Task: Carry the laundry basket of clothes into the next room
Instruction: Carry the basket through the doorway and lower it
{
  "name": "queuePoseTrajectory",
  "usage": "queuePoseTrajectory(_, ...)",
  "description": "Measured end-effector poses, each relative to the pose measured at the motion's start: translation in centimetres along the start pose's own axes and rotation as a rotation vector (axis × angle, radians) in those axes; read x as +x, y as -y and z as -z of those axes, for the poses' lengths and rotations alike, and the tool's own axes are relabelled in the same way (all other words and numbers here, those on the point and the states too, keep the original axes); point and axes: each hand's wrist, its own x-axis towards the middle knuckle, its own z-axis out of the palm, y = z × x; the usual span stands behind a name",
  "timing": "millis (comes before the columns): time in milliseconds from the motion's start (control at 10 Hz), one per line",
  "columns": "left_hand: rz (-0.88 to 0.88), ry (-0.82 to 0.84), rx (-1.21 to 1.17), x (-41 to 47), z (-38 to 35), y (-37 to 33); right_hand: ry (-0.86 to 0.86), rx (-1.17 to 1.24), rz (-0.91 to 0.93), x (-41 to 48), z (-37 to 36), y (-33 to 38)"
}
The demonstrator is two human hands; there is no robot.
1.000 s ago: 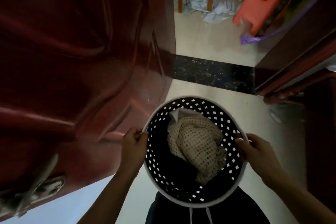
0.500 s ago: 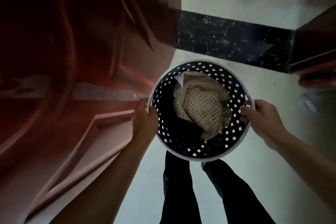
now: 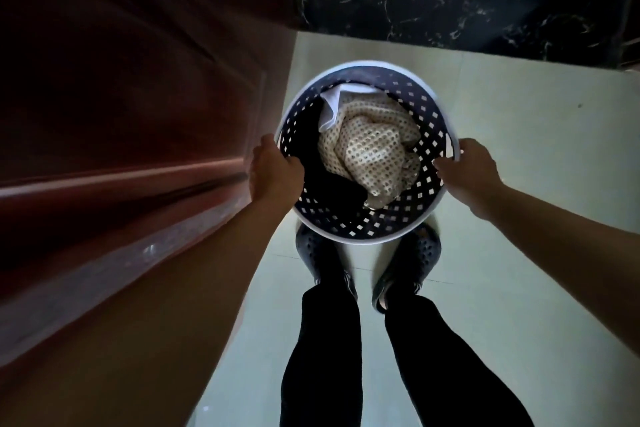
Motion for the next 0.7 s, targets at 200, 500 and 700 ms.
queuePoseTrajectory(200,0.032,0.062,0.020,3.5,-2.8,2.2,0.092,-0.029,0.057,3.0,-2.9,-1.4)
queuePoseTrajectory(500,0.106,0.093,0.053,3.5,-1.2,2.9,0.183,-0.242,0.078,2.1,-2.0,-0.3)
queuePoseTrajectory(700,0.131,0.217,-0.113,-1.2,2.4,2.6,0.173,-0.180,0.272,-3.6,3.4,3.9)
